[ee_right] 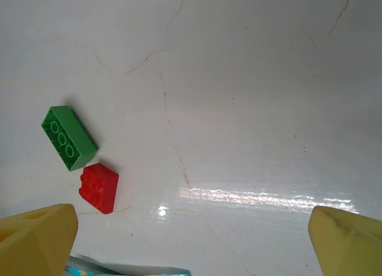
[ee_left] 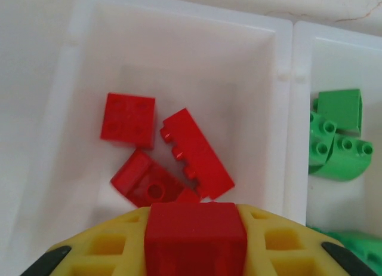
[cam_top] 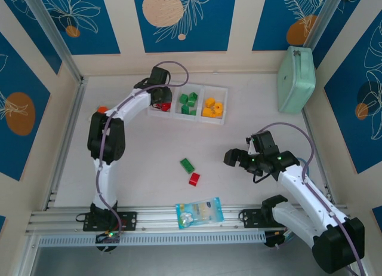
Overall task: Sort the legos into containers by color
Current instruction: Place the lego in the container.
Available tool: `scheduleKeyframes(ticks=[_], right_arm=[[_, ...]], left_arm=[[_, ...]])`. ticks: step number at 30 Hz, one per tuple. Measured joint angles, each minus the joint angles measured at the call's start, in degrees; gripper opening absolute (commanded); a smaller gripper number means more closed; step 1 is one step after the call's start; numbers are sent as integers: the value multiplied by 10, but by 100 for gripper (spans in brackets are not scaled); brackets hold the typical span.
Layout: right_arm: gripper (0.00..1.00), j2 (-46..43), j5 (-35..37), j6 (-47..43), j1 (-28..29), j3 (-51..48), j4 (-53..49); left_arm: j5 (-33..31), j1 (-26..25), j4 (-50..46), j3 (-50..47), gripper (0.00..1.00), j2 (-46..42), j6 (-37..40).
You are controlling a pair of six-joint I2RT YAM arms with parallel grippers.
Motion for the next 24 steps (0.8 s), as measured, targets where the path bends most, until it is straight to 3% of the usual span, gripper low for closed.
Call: scheduleKeyframes(ticks=[5, 9, 15, 20, 24], right_arm=[[99, 16, 0, -3, -1, 5, 7], [99, 19, 0, -3, -1, 5, 7], [99, 10, -1, -3, -1, 5, 7], [100, -12, -2, -2, -1, 5, 4], [100, -41, -4, 0, -1, 5, 0]], left_arm=[[12, 4, -1, 47, 30, 43, 4], [21, 12, -2, 56, 48, 50, 0], [37, 19, 0, 55, 60, 49, -4], [55, 19, 7, 7, 69, 24, -8], [95, 19, 42, -116, 75, -65, -22]])
